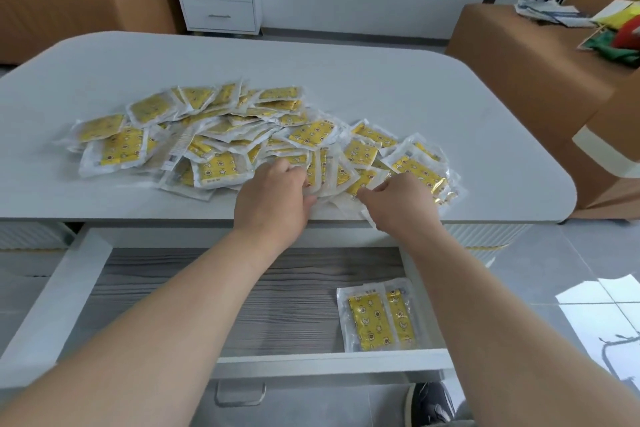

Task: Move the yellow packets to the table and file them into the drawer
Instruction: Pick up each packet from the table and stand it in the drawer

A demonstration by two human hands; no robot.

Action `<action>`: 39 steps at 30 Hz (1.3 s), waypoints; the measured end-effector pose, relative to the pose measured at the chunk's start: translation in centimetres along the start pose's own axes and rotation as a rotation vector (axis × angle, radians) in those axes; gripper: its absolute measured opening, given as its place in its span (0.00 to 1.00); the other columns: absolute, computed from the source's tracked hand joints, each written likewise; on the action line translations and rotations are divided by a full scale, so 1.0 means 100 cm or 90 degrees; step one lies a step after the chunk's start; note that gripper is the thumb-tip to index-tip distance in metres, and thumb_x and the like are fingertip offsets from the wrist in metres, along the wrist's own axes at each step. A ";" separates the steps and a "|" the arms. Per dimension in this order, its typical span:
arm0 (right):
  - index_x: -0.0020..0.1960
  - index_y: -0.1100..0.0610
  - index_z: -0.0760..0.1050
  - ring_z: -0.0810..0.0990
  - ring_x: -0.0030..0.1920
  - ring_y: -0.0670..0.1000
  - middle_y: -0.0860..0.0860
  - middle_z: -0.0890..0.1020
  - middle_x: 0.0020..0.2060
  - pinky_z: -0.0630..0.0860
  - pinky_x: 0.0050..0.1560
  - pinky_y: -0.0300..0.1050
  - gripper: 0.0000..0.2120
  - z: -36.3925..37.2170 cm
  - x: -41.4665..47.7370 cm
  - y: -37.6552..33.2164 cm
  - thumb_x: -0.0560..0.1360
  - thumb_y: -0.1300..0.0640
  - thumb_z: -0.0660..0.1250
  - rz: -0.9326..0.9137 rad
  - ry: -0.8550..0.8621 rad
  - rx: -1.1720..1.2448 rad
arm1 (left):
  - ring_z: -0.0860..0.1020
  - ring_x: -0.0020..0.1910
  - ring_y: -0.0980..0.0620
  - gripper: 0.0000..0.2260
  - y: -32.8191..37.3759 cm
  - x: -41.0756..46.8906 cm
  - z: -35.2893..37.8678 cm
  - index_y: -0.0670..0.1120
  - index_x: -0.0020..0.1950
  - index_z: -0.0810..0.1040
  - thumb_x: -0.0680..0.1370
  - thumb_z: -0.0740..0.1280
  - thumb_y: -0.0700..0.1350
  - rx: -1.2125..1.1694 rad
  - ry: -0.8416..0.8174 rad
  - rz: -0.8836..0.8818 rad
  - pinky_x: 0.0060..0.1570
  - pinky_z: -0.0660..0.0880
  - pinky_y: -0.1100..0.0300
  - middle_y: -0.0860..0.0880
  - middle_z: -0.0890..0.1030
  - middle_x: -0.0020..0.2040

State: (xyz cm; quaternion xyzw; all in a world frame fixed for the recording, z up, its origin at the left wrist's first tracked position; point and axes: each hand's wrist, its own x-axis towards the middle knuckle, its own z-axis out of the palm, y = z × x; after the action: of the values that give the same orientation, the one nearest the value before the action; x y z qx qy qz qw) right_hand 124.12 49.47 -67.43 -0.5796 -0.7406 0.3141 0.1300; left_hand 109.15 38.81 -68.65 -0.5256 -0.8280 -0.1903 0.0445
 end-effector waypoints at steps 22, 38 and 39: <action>0.43 0.57 0.73 0.81 0.47 0.59 0.56 0.77 0.45 0.82 0.33 0.49 0.09 -0.046 -0.020 -0.009 0.78 0.59 0.56 0.096 0.124 0.732 | 0.74 0.37 0.49 0.08 0.020 0.003 -0.014 0.46 0.53 0.74 0.85 0.58 0.48 -0.160 0.229 -0.032 0.31 0.65 0.56 0.53 0.76 0.39; 0.55 0.53 0.77 0.77 0.35 0.53 0.53 0.81 0.51 0.73 0.25 0.39 0.06 -0.046 -0.024 -0.003 0.83 0.56 0.61 0.155 0.066 0.777 | 0.81 0.41 0.56 0.07 0.023 0.000 -0.043 0.49 0.57 0.70 0.85 0.57 0.50 -0.635 0.312 -0.294 0.32 0.82 0.56 0.53 0.76 0.44; 0.56 0.53 0.77 0.78 0.36 0.54 0.53 0.81 0.54 0.75 0.26 0.39 0.05 -0.046 -0.024 -0.004 0.83 0.55 0.62 0.160 0.054 0.785 | 0.82 0.45 0.49 0.06 0.022 0.000 -0.044 0.51 0.56 0.70 0.84 0.56 0.51 -0.692 0.297 -0.309 0.33 0.83 0.49 0.52 0.77 0.47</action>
State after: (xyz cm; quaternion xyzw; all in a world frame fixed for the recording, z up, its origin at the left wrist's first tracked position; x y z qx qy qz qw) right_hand 127.10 48.56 -63.26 -0.4925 -0.3440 0.6728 0.4318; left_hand 110.53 38.00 -64.03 -0.2157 -0.6774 -0.6970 -0.0939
